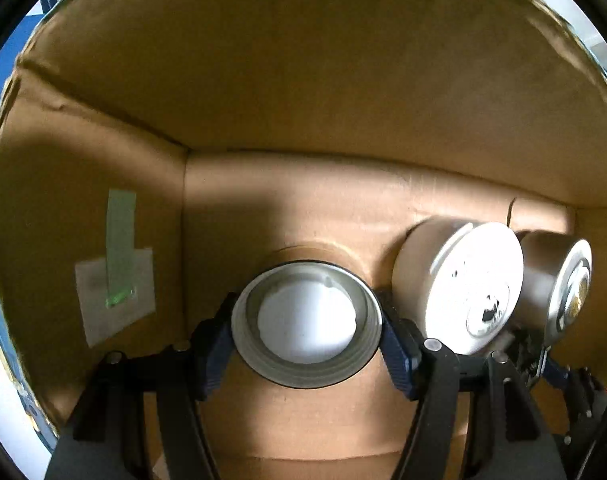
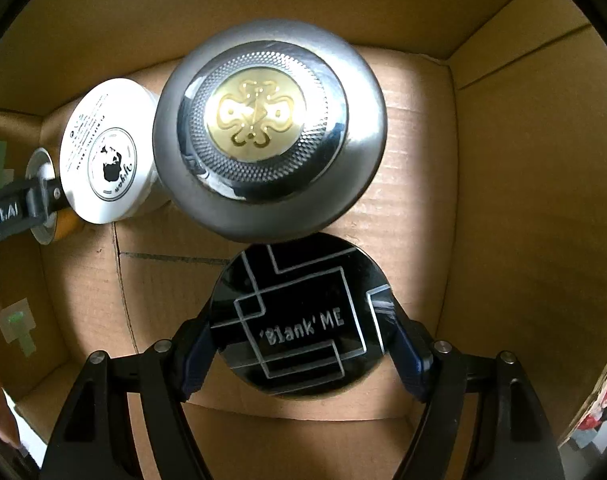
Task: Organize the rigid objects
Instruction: 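Open both tools to release the lid and black tin in the box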
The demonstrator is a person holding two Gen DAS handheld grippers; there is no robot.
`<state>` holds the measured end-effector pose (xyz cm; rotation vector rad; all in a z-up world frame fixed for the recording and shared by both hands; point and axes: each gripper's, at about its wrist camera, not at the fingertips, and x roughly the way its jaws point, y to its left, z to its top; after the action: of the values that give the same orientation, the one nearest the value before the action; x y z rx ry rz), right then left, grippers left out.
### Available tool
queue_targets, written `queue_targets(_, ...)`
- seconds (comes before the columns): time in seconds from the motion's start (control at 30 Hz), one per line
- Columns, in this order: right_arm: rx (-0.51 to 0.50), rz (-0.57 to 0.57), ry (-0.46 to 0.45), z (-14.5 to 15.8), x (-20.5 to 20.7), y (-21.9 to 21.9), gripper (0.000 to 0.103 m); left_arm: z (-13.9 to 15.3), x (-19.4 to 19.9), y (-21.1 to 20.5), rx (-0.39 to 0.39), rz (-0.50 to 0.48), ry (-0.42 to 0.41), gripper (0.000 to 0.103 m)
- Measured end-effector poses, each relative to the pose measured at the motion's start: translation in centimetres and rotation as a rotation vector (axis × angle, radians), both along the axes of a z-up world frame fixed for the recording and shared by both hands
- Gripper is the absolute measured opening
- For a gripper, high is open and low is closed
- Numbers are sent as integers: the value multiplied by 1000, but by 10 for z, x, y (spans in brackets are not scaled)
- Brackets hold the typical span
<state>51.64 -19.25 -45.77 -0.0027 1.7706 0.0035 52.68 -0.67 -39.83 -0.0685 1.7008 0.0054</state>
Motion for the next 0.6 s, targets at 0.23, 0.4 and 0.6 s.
queue_targets(0.23,25,9,-10,12,7,7,91,19,-18,8,-51,41,-7,68)
queue_targets(0.4,1,54,-81,38,-1,23,103,46,-37,0,-64,8,-38,97)
queue_targets(0.6,14,55,-158,72,-20,24,103,95,-68,-2,-35,-21,-167,98)
